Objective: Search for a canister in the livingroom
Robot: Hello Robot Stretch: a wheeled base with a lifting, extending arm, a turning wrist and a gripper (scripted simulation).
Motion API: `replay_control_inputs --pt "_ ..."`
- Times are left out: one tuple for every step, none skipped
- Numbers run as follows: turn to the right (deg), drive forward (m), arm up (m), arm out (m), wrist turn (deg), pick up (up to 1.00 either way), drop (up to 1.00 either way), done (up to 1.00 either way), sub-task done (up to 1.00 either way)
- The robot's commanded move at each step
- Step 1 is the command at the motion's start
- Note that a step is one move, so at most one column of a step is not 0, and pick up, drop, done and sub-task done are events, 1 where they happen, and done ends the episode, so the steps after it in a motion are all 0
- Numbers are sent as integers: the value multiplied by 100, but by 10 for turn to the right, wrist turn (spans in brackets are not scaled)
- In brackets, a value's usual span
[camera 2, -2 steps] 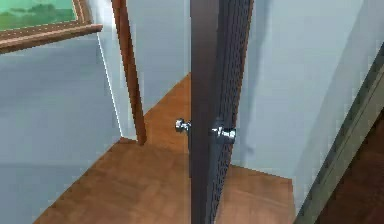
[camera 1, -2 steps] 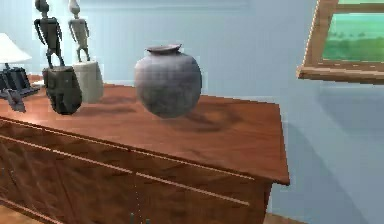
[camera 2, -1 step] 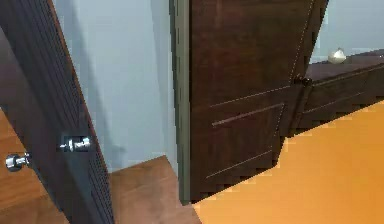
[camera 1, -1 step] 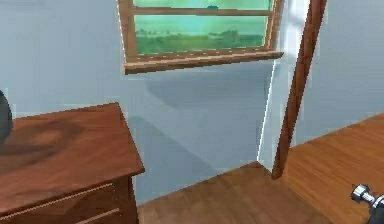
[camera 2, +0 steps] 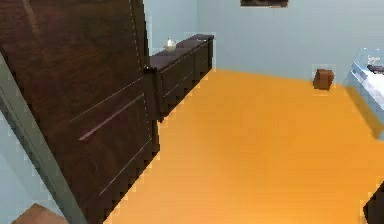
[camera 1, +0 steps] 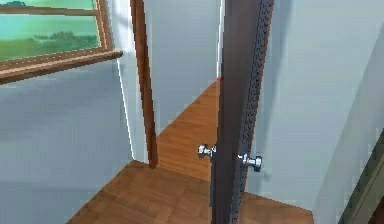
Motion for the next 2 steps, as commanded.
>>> replay_control_inputs --pt "0 30 0 0 0 0 0 0 0" --pt "-90 0 0 0 0 0 0 0 0"
